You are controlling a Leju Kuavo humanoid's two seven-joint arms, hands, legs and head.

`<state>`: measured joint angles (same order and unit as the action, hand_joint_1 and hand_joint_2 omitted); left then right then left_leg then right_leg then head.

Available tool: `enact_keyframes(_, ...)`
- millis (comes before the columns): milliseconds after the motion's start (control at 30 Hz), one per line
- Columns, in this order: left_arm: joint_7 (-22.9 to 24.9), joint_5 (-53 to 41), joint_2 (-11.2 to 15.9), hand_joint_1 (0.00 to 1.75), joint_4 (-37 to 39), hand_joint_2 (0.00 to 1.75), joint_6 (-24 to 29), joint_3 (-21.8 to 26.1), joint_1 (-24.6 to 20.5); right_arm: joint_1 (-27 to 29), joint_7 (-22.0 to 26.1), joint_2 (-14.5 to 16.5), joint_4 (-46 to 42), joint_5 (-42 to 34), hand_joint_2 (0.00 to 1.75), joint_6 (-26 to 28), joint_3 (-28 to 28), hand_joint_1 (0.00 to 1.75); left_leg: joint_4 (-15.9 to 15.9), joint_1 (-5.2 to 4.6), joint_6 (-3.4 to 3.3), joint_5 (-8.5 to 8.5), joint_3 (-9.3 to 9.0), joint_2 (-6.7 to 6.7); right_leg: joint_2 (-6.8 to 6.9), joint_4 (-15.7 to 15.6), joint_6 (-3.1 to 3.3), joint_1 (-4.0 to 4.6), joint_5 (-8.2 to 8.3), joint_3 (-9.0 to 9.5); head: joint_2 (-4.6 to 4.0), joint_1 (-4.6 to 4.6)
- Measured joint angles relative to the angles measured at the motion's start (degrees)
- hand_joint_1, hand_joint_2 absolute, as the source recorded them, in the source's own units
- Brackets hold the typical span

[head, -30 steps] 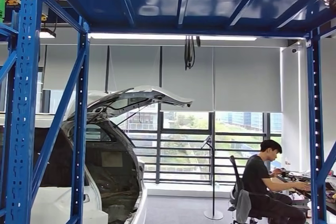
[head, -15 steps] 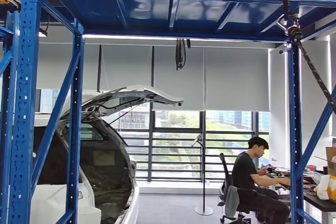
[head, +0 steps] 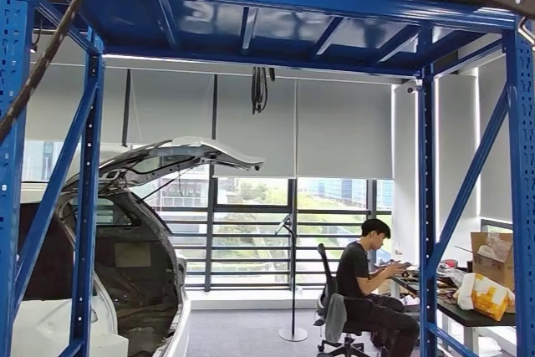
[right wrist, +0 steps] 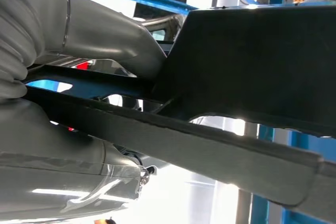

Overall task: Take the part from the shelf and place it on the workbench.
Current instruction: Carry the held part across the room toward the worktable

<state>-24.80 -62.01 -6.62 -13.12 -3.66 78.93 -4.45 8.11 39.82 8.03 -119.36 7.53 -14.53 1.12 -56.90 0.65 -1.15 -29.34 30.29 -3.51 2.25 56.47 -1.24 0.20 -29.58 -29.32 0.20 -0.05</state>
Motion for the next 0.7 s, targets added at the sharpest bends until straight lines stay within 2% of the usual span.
enact_keyframes(67,0.1,0.0,0.0,0.0,0.0,1.75,0.0,0.0,0.0,0.2,0.0,0.0,-0.2,0.1,1.75,-0.4,0.1,1.75,-0.1,-0.02,0.67,-0.04,0.21,-0.39,-0.59,-0.4,0.72,-0.1,0.07,-0.32,0.0,0.0)
enact_keyframes(133,0.2,0.0,0.3,0.0,0.0,1.75,0.1,0.0,0.0,0.4,0.0,0.0,-0.6,0.6,1.75,-0.3,0.7,1.75,-1.9,0.06,1.16,-1.76,1.05,0.83,-1.14,-0.8,1.47,-0.34,0.46,-0.46,0.0,0.0)
enact_keyframes(167,0.3,-0.1,0.4,0.0,0.0,1.75,0.2,0.0,0.0,0.5,0.0,0.0,-0.8,1.0,1.75,0.0,1.3,1.75,-4.6,0.1,1.28,-3.55,2.21,1.78,-1.39,-0.9,1.79,-0.42,0.64,-0.52,0.0,0.0)
enact_keyframes(233,0.6,-0.3,0.7,0.0,0.0,1.75,0.3,0.0,0.3,0.6,0.0,-0.1,-1.0,1.6,1.75,0.9,3.0,1.75,-12.5,0.09,1.3,-7.35,5.68,2.88,-2.1,-0.8,2.17,-0.27,0.83,-0.85,0.0,0.01)
enact_keyframes(267,0.8,-0.4,0.9,0.0,0.0,1.75,0.4,0.0,0.4,0.6,0.0,-0.2,-1.0,1.7,1.75,1.4,3.8,1.75,-15.7,0.07,1.3,-8.32,7.09,3.01,-2.54,-0.7,2.26,-0.19,0.88,-1.0,0.0,0.01)
enact_keyframes(300,0.8,-0.4,1.0,0.0,0.0,1.75,0.4,0.0,0.5,0.7,0.0,-0.3,-1.0,1.6,1.75,1.7,4.5,1.75,-16.9,0.07,1.27,-8.19,7.64,3.08,-3.01,-0.5,2.29,-0.13,0.9,-1.13,0.0,0.01)
enact_keyframes(333,0.9,-0.5,1.2,0.0,0.0,1.75,0.4,0.0,0.5,0.7,0.0,-0.4,-1.0,1.5,1.75,2.0,5.2,1.75,-15.6,0.07,1.2,-6.83,7.03,3.15,-3.52,-0.4,2.27,-0.11,0.89,-1.2,0.0,0.01)
enact_keyframes(400,0.9,-0.5,1.6,0.0,0.0,1.75,0.5,0.0,0.5,0.8,0.0,-0.7,-1.1,1.4,1.75,2.4,6.5,1.75,-8.2,0.17,0.94,-2.72,3.55,4.08,-4.52,0.1,2.1,-0.1,0.75,-1.31,0.0,0.01)
enact_keyframes(433,0.8,-0.5,1.8,0.0,0.0,1.75,0.5,0.0,0.4,0.7,0.0,-0.7,-1.2,1.3,1.75,2.6,7.0,1.75,-4.6,0.27,0.83,-1.33,1.91,4.77,-5.03,0.5,1.93,-0.02,0.63,-1.49,0.0,0.01)
enact_keyframes(467,0.8,-0.5,1.9,0.0,0.0,1.75,0.5,0.0,0.4,0.7,0.0,-0.8,-1.3,1.1,1.75,2.7,7.5,1.75,-2.4,0.32,0.73,-0.7,0.97,5.37,-5.42,0.7,1.69,0.04,0.58,-1.78,0.0,0.01)
enact_keyframes(500,0.7,-0.6,1.9,0.0,0.0,1.75,0.5,0.0,0.4,0.8,0.0,-1.0,-1.4,0.9,1.75,2.7,7.9,1.75,-1.5,0.3,0.63,-0.75,0.66,5.71,-5.78,1.0,1.43,0.07,0.59,-2.09,0.0,0.0)
enact_keyframes(567,0.6,-0.6,1.9,0.0,0.0,1.75,0.5,0.0,0.3,0.9,0.0,-1.2,-1.7,0.5,1.75,2.8,8.5,1.75,-1.4,0.24,0.26,-0.67,0.8,5.22,-6.32,1.1,0.86,-0.02,0.7,-2.53,0.0,-0.01)
enact_keyframes(600,0.6,-0.6,1.9,0.0,0.0,1.75,0.5,0.0,0.2,1.0,0.0,-1.3,-1.9,0.4,1.75,2.9,8.8,1.75,-1.3,0.3,-0.05,-0.53,0.82,4.85,-5.99,1.4,0.55,-0.05,0.37,-2.7,0.0,-0.02)
enact_keyframes(633,0.5,-0.6,1.9,0.0,0.0,1.75,0.5,0.0,0.2,1.0,0.0,-1.4,-2.2,0.4,1.75,3.1,9.0,1.75,-1.2,0.41,-0.37,-0.39,0.83,4.43,-5.3,2.6,0.2,-0.08,-0.55,-3.19,0.0,-0.02)
enact_keyframes(700,0.5,-0.7,2.0,0.0,-0.1,1.75,0.5,0.0,0.4,1.0,0.0,-1.9,-2.7,0.4,1.75,3.5,9.6,1.75,-1.1,0.5,-0.77,-0.26,0.87,3.53,-3.49,8.3,-0.49,-0.22,-4.06,-5.64,0.0,-0.02)
